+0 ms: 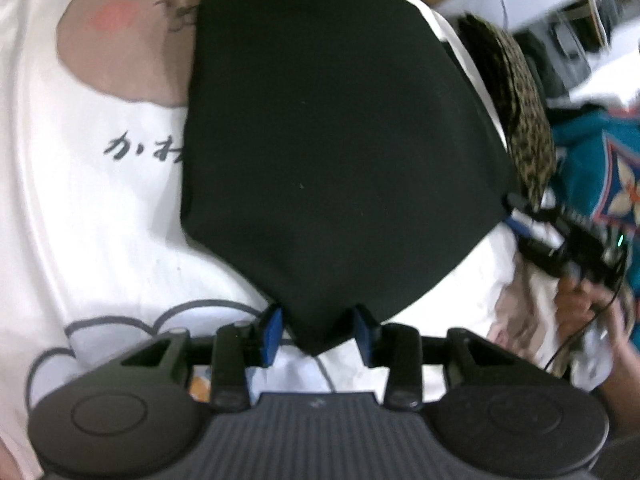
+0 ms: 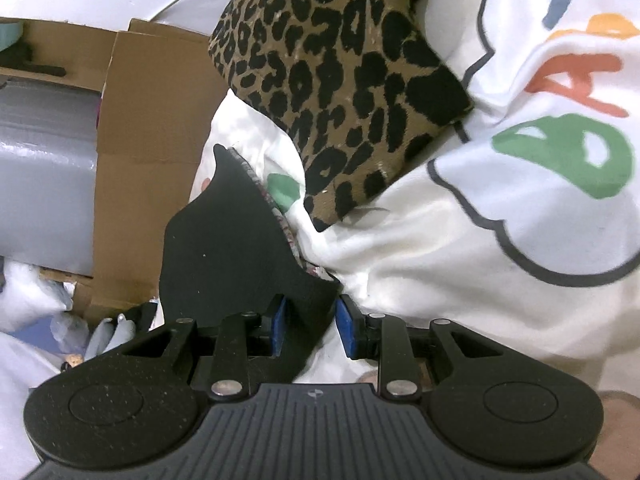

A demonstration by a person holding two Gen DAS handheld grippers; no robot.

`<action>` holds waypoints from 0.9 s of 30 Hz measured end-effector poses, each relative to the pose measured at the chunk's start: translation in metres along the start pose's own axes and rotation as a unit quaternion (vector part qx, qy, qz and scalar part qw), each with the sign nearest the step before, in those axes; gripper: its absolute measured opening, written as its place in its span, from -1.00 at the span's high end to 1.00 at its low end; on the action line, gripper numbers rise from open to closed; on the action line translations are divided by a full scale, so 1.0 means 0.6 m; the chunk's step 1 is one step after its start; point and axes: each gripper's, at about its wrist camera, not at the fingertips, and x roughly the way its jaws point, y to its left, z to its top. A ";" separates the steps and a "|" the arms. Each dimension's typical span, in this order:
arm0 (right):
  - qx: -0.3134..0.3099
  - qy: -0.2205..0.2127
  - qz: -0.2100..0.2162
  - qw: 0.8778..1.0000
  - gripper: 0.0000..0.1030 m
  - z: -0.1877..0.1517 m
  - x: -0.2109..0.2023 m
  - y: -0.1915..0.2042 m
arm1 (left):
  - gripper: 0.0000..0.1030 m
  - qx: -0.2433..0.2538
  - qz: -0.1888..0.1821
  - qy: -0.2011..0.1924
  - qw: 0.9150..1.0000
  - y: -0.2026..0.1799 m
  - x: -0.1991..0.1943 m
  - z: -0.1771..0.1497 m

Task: Fold clothes
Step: 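Grasp the shorts' edge with the left gripper while the right gripper grasps the patterned waistband, then lift the black shorts off the sheet with both grippers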

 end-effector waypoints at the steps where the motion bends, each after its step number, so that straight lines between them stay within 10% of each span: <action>1: 0.006 0.001 0.005 1.000 0.35 0.001 0.007 -0.002 | 0.23 -0.013 -0.006 -0.002 1.000 0.003 0.001 0.000; 8: 0.015 -0.005 0.032 0.999 0.81 0.009 0.012 0.004 | 0.49 -0.025 -0.036 0.003 0.999 0.001 0.000 -0.006; 21: 0.046 -0.005 0.055 0.997 0.61 0.016 0.054 0.006 | 0.43 -0.032 -0.045 0.000 0.998 0.006 0.006 -0.006; 27: 0.036 -0.007 0.082 0.996 0.85 0.023 0.041 0.013 | 0.43 -0.041 -0.039 0.005 0.998 0.019 -0.010 -0.008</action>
